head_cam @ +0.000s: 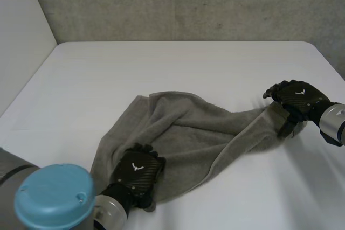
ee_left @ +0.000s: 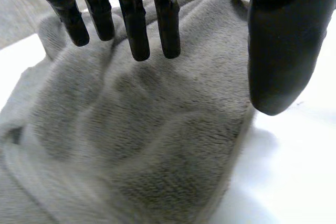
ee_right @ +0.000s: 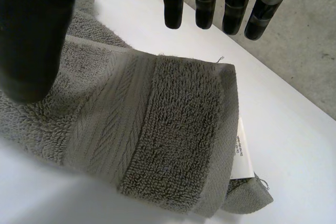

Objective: Fold the towel.

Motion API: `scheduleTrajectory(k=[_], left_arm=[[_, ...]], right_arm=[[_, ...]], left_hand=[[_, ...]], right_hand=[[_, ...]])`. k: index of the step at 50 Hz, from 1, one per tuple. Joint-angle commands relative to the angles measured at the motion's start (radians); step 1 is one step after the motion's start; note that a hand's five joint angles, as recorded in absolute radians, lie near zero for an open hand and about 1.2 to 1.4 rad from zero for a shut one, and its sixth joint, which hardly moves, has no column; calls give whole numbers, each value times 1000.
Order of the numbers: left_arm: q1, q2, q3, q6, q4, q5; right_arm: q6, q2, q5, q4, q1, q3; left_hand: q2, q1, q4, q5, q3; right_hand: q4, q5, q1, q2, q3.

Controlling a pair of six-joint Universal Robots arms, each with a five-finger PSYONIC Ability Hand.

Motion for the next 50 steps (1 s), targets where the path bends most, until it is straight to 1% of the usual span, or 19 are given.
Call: scheduleTrajectory(k=[1, 3, 9, 11, 12, 14, 15, 16, 17, 22, 26, 28, 33, 39, 41, 43, 44, 46, 50], left_arm=[[-35, -81, 39, -78, -3, -1], [-53, -101, 51, -83, 0, -4], [-56, -110, 59, -83, 3, -4], [-55, -110, 59, -83, 6, -4], [-55, -110, 59, -83, 6, -4], [-55, -108, 59, -83, 18, -6], [-55, -108, 59, -83, 18, -6], [-55, -107, 59, -83, 23, -7], [-55, -107, 59, -83, 24, -15], [-45, -95, 67, -84, 24, -52], [-32, -59, 77, -84, 24, -53], [-7, -13, 76, -84, 23, -52], [5, 33, 71, -83, 17, -50], [14, 65, 56, -71, 14, -49], [16, 70, 45, -71, 14, -47], [20, 74, 36, -69, 14, -46], [22, 76, 28, -69, 14, -44], [22, 76, 24, -69, 14, -44], [24, 74, 11, -68, 12, -44]], right_arm=[[-1, 4, -1, 0, 1, 0], [-1, 4, -1, 0, 2, 0], [-1, 4, -1, -1, 5, 2], [-1, 4, -1, -1, 5, 2], [-1, 4, -1, -1, 4, 2], [-1, 4, -2, -1, 4, 2], [-3, 4, -1, -1, 4, 2], [-3, 4, -1, -1, 4, 2], [-6, 6, -1, -1, 4, 2], [-8, 7, -1, -1, 5, 2], [-8, 6, -1, -1, 7, 5], [-8, 6, -1, -1, 7, 6], [-8, -3, -7, 2, 7, 8], [-1, -78, -21, 12, 5, 14], [-3, -92, -30, 14, 5, 16], [-6, -101, -74, 40, 7, 16], [-6, -101, -74, 40, 7, 16], [-14, -103, -114, 92, 2, 2], [-24, -88, -126, 117, 5, -14]], left_hand=[[49, 43, -47, 37, -38], [49, 43, -47, 37, -38], [108, 102, -47, 96, -38], [385, 379, -47, 373, -38], [387, 381, -47, 375, -38], [618, 612, -47, 606, -38], [618, 613, -47, 607, -38], [804, 799, -47, 793, -38], [873, 867, -47, 861, -38], [873, 868, -47, 862, -38], [873, 868, -47, 862, -38], [873, 868, -47, 862, -38], [873, 868, -47, 862, -38], [873, 868, -47, 862, -38], [873, 868, -47, 862, -38], [873, 868, -47, 862, -38], [873, 868, -47, 862, -38], [873, 868, -47, 862, -38], [873, 868, -47, 862, -38]], right_hand=[[30, -12, -57, -56, 19], [30, -12, -57, -56, 19], [30, -15, -60, -59, 19], [30, -15, -60, -59, 19], [30, -15, -60, -59, 19], [30, -15, -60, -59, 19], [30, -15, -60, -59, 19], [30, -15, -60, -59, 19], [30, -15, -60, -59, 19], [30, -15, -60, -59, 19], [30, -12, -57, -56, 19], [30, -15, -60, -59, 19], [30, -12, -57, -56, 19], [30, -12, -57, -56, 19], [30, -12, -57, -56, 19], [30, -9, -54, -53, 19], [30, -9, -54, -53, 19], [30, -3, -48, -47, 19], [30, 6, -39, -39, 19]])
